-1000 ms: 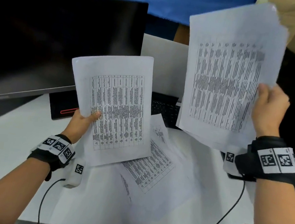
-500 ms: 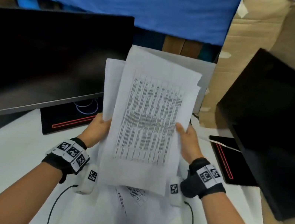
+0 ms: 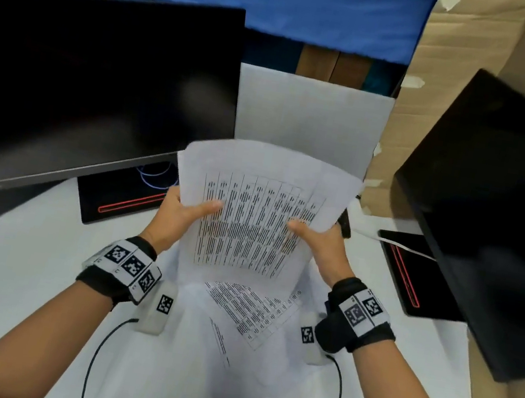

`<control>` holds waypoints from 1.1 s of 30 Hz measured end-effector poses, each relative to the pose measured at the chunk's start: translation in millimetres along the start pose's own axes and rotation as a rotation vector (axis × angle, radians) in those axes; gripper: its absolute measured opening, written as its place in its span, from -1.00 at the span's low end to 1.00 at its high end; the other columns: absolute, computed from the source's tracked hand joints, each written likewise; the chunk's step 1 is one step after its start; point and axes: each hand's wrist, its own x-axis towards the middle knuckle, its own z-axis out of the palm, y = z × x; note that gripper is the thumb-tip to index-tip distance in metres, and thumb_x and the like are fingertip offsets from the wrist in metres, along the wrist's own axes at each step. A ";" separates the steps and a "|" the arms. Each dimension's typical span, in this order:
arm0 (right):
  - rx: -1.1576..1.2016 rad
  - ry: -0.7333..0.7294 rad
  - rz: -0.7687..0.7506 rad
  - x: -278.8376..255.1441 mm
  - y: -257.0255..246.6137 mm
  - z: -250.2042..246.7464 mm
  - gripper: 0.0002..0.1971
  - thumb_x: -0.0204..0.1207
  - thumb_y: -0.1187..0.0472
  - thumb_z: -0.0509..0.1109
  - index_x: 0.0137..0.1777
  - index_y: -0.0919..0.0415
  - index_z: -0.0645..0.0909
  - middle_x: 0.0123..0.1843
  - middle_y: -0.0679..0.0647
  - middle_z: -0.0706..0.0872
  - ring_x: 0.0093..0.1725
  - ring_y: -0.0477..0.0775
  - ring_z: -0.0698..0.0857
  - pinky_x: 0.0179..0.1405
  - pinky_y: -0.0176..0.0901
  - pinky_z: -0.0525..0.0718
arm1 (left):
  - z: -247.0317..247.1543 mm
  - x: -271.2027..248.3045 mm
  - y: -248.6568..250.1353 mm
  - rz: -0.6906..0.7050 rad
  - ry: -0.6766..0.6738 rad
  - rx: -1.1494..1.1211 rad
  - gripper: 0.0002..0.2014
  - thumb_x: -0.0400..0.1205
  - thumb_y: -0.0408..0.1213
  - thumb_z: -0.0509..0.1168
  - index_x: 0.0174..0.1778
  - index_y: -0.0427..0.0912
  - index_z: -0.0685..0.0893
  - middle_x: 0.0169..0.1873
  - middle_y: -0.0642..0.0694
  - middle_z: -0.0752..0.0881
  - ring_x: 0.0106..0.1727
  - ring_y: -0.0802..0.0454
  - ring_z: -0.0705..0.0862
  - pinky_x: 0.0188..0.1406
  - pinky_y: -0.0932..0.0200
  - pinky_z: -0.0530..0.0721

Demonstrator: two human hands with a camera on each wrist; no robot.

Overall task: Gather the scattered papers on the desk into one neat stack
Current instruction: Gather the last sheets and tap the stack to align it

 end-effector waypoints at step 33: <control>-0.001 0.553 0.276 -11.0 46.1 -40.2 -0.41 0.49 0.25 0.42 0.40 0.54 0.28 0.15 0.12 0.50 0.21 0.01 0.46 0.22 -0.25 0.37 | 21.8 -28.3 -126.6 -0.950 0.326 0.025 -0.86 0.46 -0.43 0.40 -0.21 -0.35 0.56 -0.44 -0.14 0.46 -0.39 -0.07 0.43 -0.41 0.17 0.47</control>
